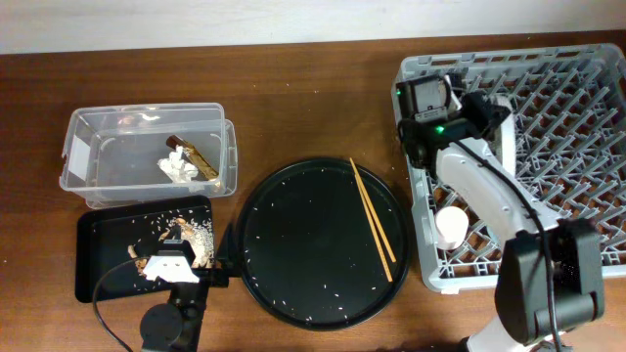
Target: Sort waste into correct bins and load items into the dishwasher rack
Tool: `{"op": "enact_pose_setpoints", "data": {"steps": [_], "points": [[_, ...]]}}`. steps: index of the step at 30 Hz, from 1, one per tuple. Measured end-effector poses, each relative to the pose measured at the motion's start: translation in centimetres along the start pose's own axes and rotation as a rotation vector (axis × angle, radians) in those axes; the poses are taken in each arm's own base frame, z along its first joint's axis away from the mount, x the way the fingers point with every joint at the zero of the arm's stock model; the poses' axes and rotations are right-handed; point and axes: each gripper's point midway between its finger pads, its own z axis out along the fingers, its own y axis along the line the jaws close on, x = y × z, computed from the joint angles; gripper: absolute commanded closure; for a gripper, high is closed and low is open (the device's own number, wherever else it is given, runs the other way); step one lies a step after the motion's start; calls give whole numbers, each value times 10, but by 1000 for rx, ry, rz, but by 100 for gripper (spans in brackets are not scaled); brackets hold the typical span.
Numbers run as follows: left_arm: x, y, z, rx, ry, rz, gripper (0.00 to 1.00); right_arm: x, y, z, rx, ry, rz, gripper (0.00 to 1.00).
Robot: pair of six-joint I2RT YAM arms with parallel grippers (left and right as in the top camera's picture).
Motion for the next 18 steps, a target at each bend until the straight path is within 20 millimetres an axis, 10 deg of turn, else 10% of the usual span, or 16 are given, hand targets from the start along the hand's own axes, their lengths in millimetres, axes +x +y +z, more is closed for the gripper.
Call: {"op": "enact_pose_setpoints", "data": {"steps": [5, 12, 13, 18], "points": [[0, 0, 0, 0, 0, 0, 1, -30, -20, -25, 67, -93, 229, 31], [0, 0, 0, 0, 0, 0, 1, -8, -144, -172, 37, -495, 776, 28], [0, 0, 0, 0, 0, 0, 0, -10, -139, -183, 13, -532, 724, 28], [0, 0, 0, 0, 0, 0, 1, -36, 21, -256, -585, -797, 253, 27]]}}
